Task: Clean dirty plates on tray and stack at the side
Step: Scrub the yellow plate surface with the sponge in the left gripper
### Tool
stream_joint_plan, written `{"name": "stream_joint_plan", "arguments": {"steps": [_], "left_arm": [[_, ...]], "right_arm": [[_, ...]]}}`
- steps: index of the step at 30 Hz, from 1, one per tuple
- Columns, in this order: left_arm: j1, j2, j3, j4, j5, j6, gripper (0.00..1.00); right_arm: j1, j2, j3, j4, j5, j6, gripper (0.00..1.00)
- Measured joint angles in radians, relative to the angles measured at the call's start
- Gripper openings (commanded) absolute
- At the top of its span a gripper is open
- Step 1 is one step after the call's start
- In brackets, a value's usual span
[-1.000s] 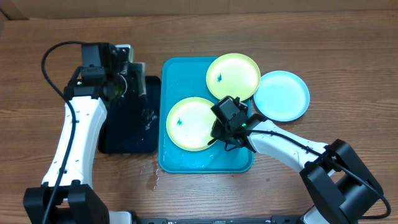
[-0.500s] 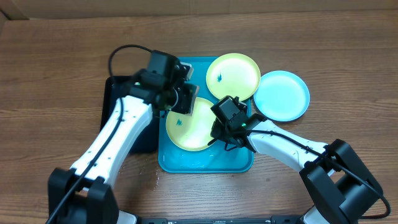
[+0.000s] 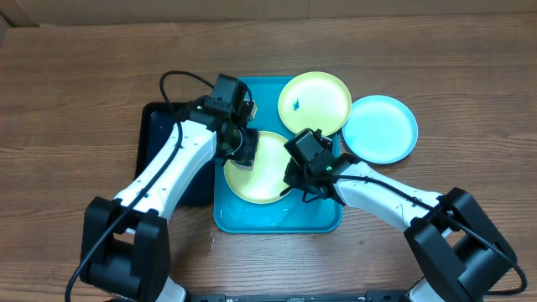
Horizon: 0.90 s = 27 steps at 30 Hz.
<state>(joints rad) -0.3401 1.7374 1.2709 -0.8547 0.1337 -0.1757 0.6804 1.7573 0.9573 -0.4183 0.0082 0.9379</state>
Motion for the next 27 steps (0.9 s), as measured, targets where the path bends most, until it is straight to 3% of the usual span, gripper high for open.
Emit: {"name": "stream_joint_plan", "arguments": {"steps": [7,14,27], "left_arm": [[0.000,0.032,0.000,-0.013,0.000,-0.005,0.04],[0.000,0.051,0.000,-0.014,0.000,-0.005,0.04],[0.000,0.125,0.000,0.014,-0.047,-0.001,0.04]], "right_arm": [[0.000,0.000,0.000,0.000,0.000,-0.003,0.07],[0.000,0.000,0.000,0.000,0.000,-0.003,0.12],[0.000,0.000,0.000,-0.001,0.000,-0.003,0.11]]}}
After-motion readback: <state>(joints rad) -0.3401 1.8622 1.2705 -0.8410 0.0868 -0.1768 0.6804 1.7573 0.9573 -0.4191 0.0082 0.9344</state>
